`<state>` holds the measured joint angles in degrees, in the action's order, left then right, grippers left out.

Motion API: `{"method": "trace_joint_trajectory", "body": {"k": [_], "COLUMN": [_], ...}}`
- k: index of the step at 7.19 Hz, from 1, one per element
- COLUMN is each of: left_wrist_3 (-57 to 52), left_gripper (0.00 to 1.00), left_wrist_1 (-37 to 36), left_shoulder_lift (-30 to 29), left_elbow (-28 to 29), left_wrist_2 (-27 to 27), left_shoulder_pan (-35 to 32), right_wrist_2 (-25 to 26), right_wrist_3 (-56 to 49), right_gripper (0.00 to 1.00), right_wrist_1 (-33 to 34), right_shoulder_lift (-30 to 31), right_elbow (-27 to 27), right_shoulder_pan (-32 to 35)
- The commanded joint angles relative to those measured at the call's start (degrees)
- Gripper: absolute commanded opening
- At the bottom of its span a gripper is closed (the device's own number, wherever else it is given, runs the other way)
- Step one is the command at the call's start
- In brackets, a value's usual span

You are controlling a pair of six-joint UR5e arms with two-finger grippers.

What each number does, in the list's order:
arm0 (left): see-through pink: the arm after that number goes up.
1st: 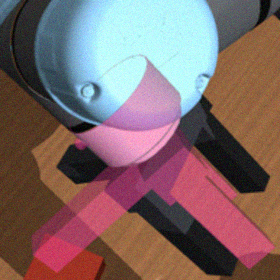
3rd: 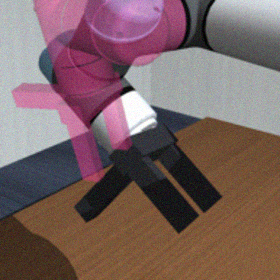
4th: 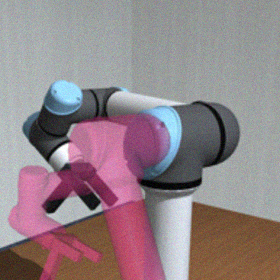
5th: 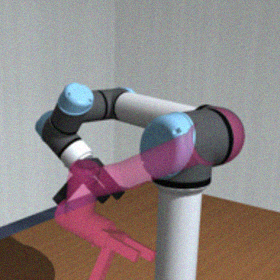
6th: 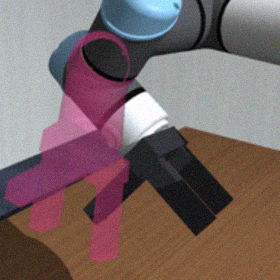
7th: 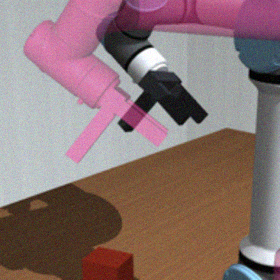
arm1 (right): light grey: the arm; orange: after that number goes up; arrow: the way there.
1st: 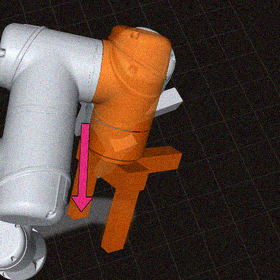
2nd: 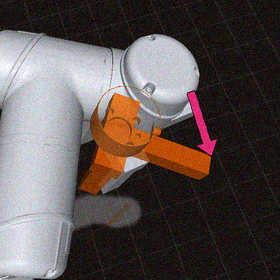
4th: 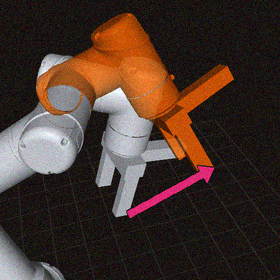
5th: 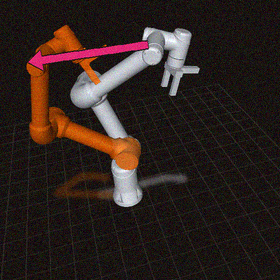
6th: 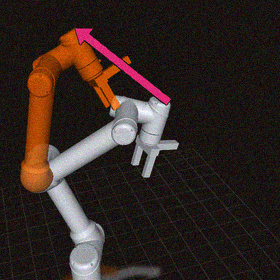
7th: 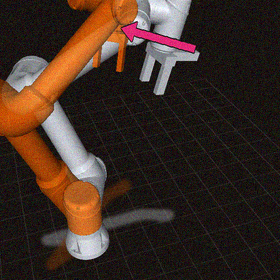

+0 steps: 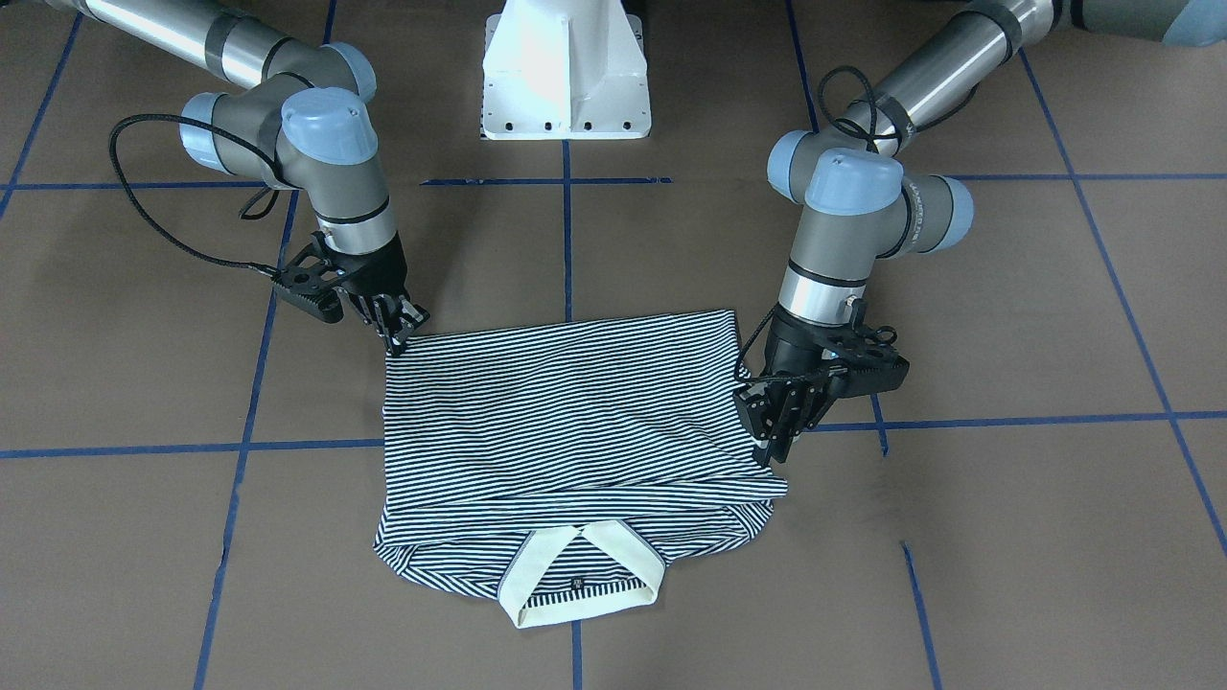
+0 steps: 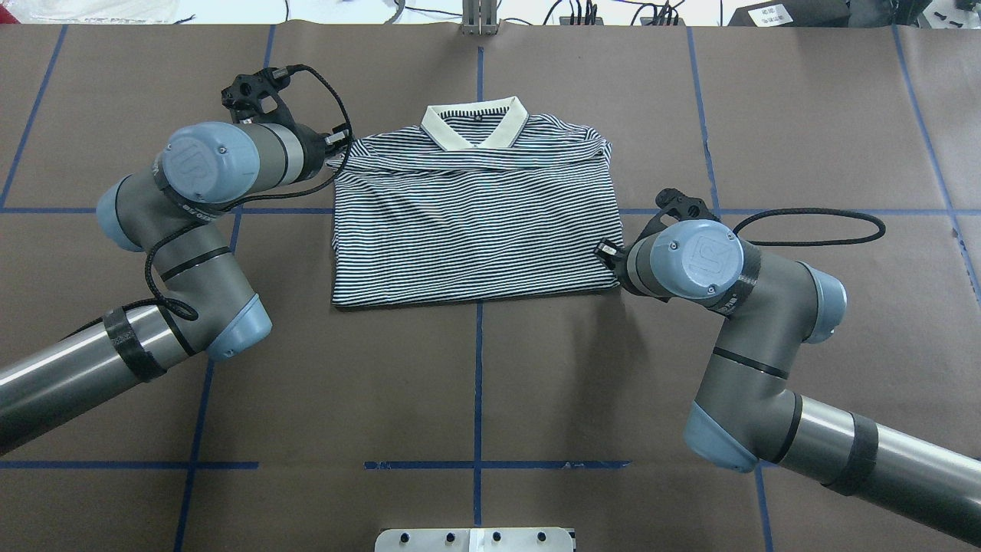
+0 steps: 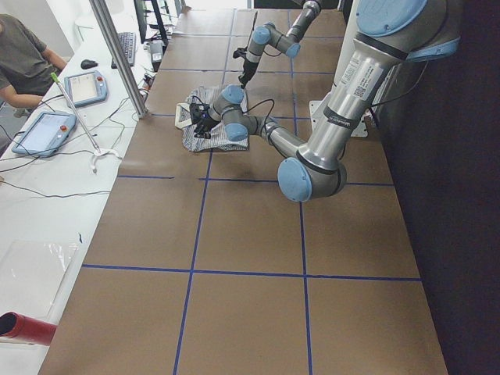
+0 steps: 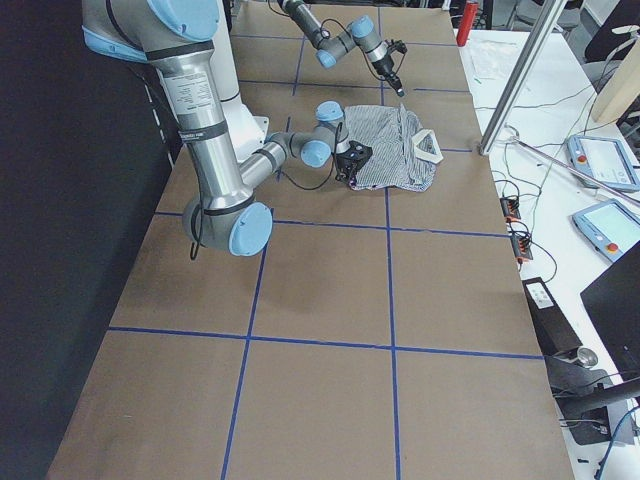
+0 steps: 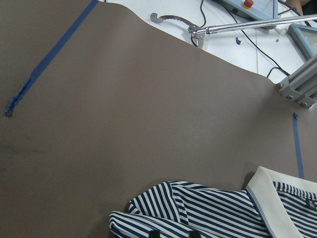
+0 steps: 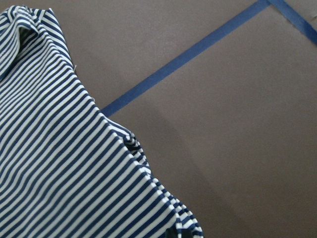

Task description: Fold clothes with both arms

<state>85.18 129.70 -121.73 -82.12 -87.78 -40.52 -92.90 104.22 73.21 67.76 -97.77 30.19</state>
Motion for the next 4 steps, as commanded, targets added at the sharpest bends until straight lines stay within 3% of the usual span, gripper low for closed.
{"method": "trace_joint_trajectory", "body": {"k": [1,3,4], "left_wrist_3": [0.1,0.2,0.2], "left_gripper": [0.32,0.32,0.32], "left_wrist_1": [0.0,0.4,2.8], "left_shoulder_lift": [-0.1,-0.4,-0.8], "left_elbow": [0.0,-0.1,-0.1], "left_wrist_2": [0.0,-0.1,-0.2], "left_shoulder_pan": [0.1,0.2,0.4], "right_wrist_2": [0.1,-0.4,-0.3], "right_wrist_3": [0.0,3.5,9.7], "right_gripper": [0.00,0.00,0.00], "right_wrist_1": [0.0,0.6,0.9], "right_shoulder_lift": [0.6,11.5,14.7], "right_elbow": [-2.1,-17.6,-21.9], "right_shoulder_pan": [0.2,-4.4,-9.9]}}
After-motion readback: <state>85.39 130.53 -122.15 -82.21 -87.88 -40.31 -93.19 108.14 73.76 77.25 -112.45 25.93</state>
